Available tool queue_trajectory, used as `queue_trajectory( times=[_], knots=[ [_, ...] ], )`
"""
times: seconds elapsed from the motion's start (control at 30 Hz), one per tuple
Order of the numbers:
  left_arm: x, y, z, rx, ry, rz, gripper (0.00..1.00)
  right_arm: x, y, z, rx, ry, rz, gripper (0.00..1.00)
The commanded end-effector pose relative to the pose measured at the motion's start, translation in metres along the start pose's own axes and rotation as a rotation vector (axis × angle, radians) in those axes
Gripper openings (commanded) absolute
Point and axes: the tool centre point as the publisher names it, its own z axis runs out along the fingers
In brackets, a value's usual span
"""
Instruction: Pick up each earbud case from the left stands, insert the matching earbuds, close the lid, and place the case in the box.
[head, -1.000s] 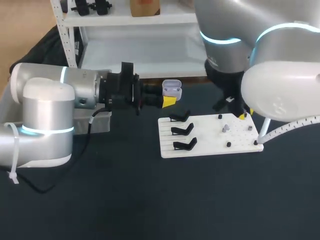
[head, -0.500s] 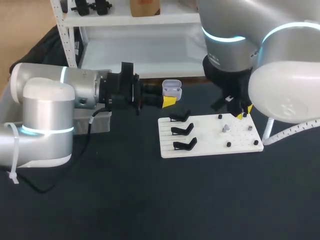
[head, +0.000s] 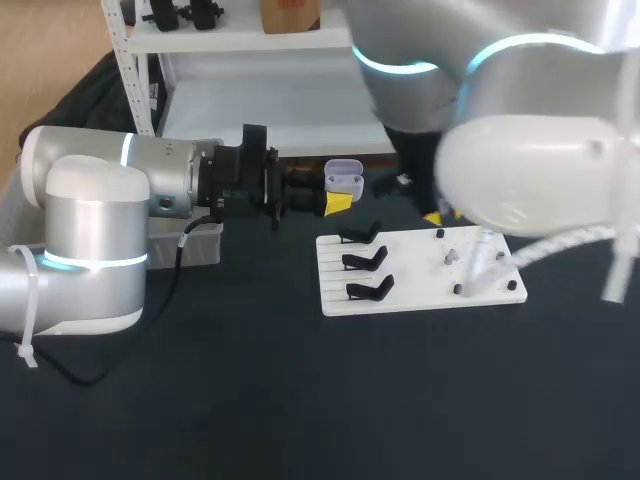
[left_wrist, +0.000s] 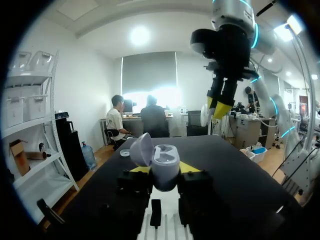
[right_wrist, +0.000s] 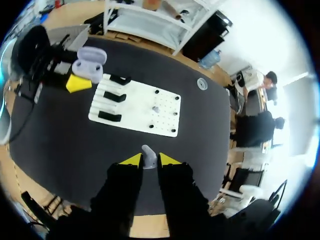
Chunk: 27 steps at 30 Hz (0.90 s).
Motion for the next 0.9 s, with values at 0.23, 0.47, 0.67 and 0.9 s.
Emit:
queue_trajectory(
  times=[0.23,0.47,0.67,0.9],
  knots=[
    [0.000,-0.002,0.000,-0.005,-0.002,0.001,0.00,-0.031,0.038,-0.016,-0.048,0.051,0.459,0.00],
    [0.000,-0.002,0.000,-0.005,-0.002,0.001,0.00,-0.039,0.052,-0.019,-0.125,0.106,0.642,0.00],
    [0.000,-0.002,0.000,-0.005,-0.002,0.001,0.00,-0.039,0.055,-0.022,-0.195,0.177,0.755,0.00],
    [0.000,-0.002,0.000,-0.005,-0.002,0.001,0.00,-0.039,0.055,-0.022,-0.195,0.177,0.755,0.00]
  ],
)
